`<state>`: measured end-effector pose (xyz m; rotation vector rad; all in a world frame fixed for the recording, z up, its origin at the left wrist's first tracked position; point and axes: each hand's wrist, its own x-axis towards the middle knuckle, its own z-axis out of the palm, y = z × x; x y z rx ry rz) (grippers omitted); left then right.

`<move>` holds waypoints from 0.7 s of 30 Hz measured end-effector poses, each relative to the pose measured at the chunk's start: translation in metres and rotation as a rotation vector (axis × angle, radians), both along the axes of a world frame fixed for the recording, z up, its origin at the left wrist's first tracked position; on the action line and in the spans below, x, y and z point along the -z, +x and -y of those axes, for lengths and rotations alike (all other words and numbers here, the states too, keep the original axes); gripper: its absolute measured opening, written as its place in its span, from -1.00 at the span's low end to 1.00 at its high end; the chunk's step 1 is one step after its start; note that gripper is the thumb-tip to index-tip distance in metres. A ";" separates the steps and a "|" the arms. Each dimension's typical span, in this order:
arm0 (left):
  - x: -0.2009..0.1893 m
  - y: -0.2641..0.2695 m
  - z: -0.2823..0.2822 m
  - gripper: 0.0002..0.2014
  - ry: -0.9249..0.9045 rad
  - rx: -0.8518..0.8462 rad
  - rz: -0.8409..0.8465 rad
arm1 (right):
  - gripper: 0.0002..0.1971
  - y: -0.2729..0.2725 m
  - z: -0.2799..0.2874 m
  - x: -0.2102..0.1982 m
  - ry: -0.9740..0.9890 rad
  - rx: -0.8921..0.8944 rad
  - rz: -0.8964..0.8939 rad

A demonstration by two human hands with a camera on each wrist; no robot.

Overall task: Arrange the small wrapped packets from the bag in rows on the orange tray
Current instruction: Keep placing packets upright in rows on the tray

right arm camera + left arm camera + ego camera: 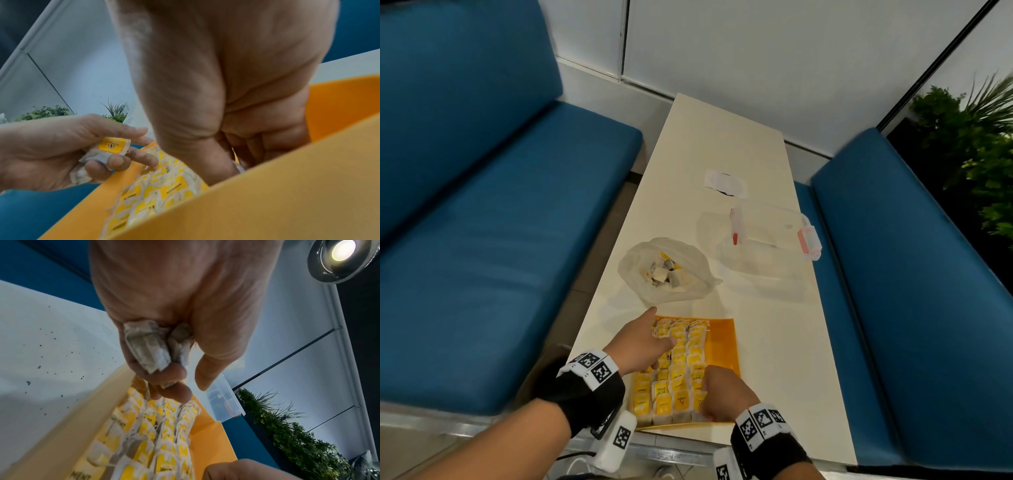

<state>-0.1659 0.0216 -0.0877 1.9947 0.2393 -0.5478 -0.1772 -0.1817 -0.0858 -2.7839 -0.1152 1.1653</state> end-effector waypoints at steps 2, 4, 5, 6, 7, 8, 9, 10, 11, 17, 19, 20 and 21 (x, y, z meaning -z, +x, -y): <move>0.000 0.001 0.000 -0.16 -0.012 -0.007 -0.004 | -0.69 -0.001 0.000 0.001 0.006 0.010 0.021; 0.000 0.002 0.001 -0.20 -0.028 -0.016 -0.020 | -0.66 -0.002 -0.001 0.005 0.006 0.034 0.030; 0.000 0.002 0.002 -0.23 -0.043 -0.023 -0.027 | -0.64 -0.003 -0.001 0.007 0.006 0.045 0.028; 0.000 0.003 0.002 -0.25 -0.061 -0.036 -0.036 | -0.62 -0.003 -0.002 0.010 0.009 0.052 0.029; 0.001 0.003 0.003 -0.28 -0.080 -0.054 -0.048 | -0.60 -0.004 -0.002 0.012 0.012 0.063 0.029; 0.002 0.003 0.003 -0.31 -0.098 -0.072 -0.062 | -0.59 -0.004 -0.002 0.013 0.014 0.078 0.023; 0.002 0.003 0.003 -0.33 -0.116 -0.089 -0.076 | -0.58 -0.004 -0.002 0.014 0.012 0.085 0.019; 0.001 0.003 0.003 -0.35 -0.132 -0.102 -0.090 | -0.56 -0.004 -0.002 0.014 0.011 0.088 0.019; 0.000 0.003 0.002 -0.37 -0.149 -0.111 -0.102 | -0.52 -0.004 -0.002 0.014 0.012 0.094 0.018; -0.013 -0.003 -0.001 -0.41 -0.407 -0.200 -0.190 | -0.47 -0.003 -0.001 -0.009 0.062 0.108 0.093; -0.015 -0.005 -0.001 -0.36 -0.555 -0.248 -0.254 | -0.64 0.001 -0.002 -0.026 0.141 0.105 0.203; -0.016 -0.006 0.000 -0.35 -0.621 -0.263 -0.279 | -0.71 0.002 -0.004 -0.035 0.208 0.111 0.264; -0.017 -0.006 0.001 -0.33 -0.672 -0.270 -0.298 | -0.77 0.004 -0.007 -0.043 0.287 0.117 0.320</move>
